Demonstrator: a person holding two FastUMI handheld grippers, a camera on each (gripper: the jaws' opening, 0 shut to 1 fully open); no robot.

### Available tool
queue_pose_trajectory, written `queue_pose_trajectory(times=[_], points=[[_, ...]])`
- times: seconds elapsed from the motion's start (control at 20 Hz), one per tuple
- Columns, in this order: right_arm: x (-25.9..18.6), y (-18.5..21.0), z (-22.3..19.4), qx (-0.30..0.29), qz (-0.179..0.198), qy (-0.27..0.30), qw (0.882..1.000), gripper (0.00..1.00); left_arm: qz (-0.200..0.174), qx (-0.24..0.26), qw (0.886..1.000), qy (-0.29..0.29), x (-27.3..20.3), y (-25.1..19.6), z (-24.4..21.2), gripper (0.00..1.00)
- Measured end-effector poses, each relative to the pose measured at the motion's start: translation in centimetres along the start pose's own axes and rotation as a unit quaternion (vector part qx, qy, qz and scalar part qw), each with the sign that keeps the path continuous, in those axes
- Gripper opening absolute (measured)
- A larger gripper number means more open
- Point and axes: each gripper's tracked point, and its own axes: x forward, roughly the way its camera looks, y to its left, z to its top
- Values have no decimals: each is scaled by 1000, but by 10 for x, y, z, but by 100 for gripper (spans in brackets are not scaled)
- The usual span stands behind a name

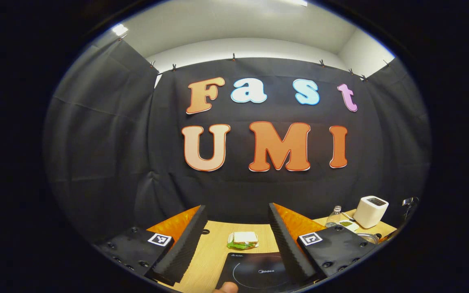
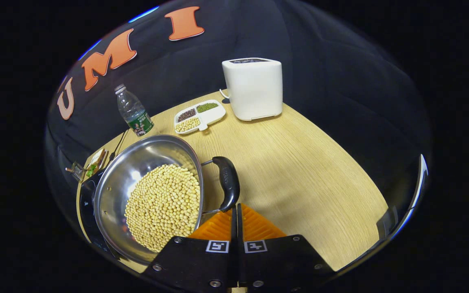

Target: First push the handle of the pot to place it horizontally, then grasp the pot with both hands and set it on the induction cooktop.

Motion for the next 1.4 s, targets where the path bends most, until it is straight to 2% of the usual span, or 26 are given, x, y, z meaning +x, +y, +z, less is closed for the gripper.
queue_pose_trajectory(times=[0.25,0.75,0.85,1.0,1.05,1.15,1.2,1.25,1.4], points=[[9,-4,4,-4,0,3,1000,0,-21,-9,1000,1,5,-35,-21,98],[10,0,13,-28,20,-8,999,0,-71,-37,995,51,15,-127,-94,99],[3,-4,15,-37,19,-22,999,0,-84,-45,993,63,15,-147,-110,99],[-9,-13,37,-54,11,-77,996,1,-106,-57,989,86,15,-178,-136,98],[-11,-15,43,-58,10,-91,994,4,-113,-62,987,96,16,-188,-145,99],[-16,-13,49,-59,20,-106,992,16,-123,-69,983,114,16,-205,-163,98],[-17,-9,49,-59,28,-107,992,24,-125,-70,982,122,17,-213,-172,98],[-16,-5,51,-58,37,-110,992,28,-128,-68,981,130,18,-221,-181,98],[-9,6,59,-53,54,-122,990,58,-142,-55,977,153,18,-244,-205,99]])
